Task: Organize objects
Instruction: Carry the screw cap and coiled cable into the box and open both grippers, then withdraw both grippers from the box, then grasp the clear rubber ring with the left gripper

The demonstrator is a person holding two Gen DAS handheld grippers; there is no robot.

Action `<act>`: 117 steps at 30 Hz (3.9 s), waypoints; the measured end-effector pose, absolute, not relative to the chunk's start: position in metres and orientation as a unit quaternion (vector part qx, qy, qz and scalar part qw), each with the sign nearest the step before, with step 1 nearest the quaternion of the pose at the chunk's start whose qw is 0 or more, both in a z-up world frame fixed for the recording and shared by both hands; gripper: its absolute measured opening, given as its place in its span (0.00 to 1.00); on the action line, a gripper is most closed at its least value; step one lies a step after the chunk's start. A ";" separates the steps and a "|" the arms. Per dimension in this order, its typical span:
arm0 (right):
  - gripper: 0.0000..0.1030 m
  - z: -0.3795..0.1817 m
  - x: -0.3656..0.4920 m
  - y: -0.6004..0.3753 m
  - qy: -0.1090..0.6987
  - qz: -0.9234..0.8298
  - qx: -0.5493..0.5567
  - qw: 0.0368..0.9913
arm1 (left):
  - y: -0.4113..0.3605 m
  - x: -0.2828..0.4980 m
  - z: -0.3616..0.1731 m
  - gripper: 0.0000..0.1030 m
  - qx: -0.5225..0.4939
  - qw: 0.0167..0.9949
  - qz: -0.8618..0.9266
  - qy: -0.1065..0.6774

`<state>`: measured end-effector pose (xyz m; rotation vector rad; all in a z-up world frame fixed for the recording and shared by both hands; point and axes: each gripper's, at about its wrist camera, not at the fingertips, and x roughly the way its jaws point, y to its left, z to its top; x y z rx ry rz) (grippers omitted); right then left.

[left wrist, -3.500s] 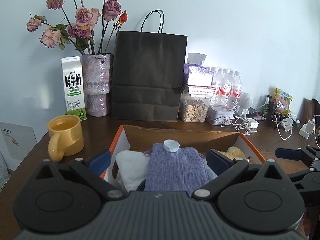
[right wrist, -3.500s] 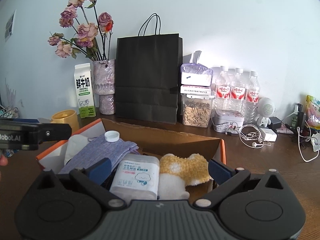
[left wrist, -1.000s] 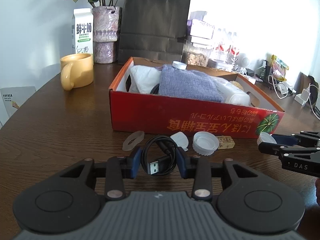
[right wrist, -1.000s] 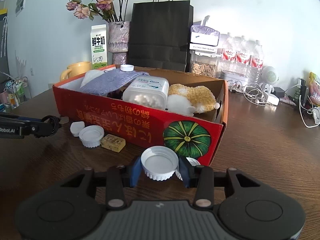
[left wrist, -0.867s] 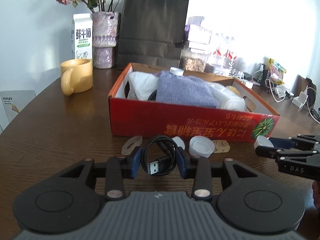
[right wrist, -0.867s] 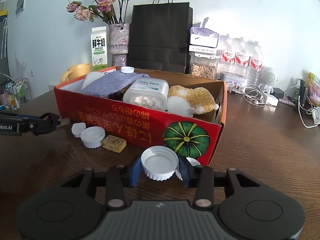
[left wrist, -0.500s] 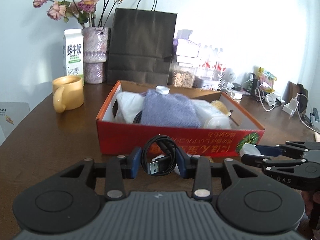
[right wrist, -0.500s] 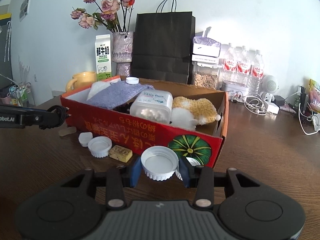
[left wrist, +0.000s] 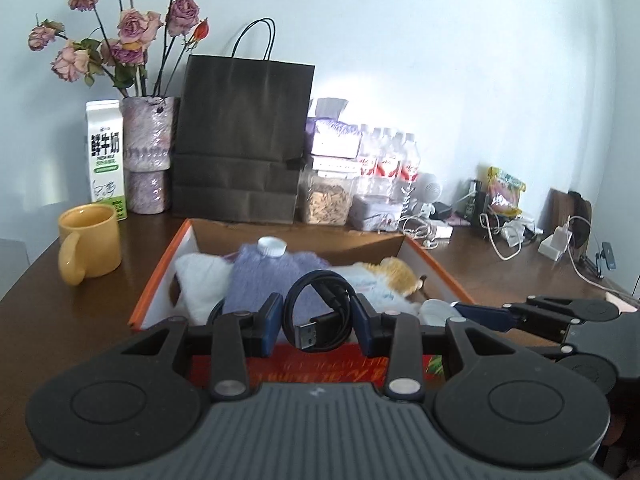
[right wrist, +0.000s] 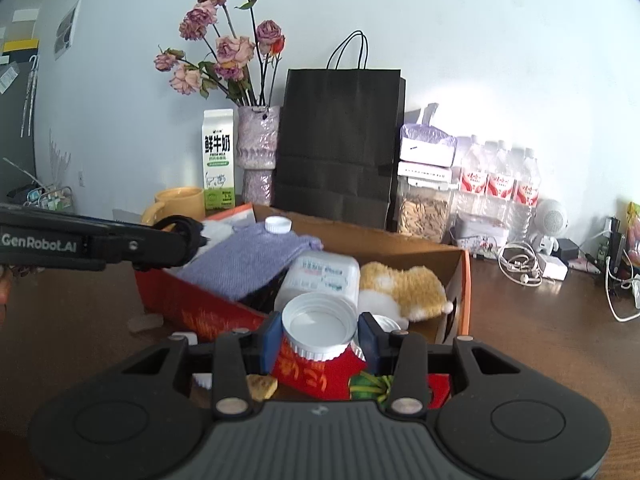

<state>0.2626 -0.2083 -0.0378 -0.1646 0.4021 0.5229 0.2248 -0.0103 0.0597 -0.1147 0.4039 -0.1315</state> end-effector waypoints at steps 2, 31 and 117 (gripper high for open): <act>0.39 -0.034 0.271 -0.206 0.193 0.256 -0.077 0.944 | -0.013 0.236 0.062 0.37 -0.059 0.976 -0.068 0.198; 0.91 -0.032 0.387 -0.193 0.215 0.236 -0.060 0.946 | -0.019 0.350 0.063 1.00 -0.043 0.979 -0.025 0.198; 1.00 -0.097 0.278 -0.264 0.307 0.170 -0.053 0.935 | 0.061 0.239 -0.021 0.76 -0.029 0.941 0.070 0.329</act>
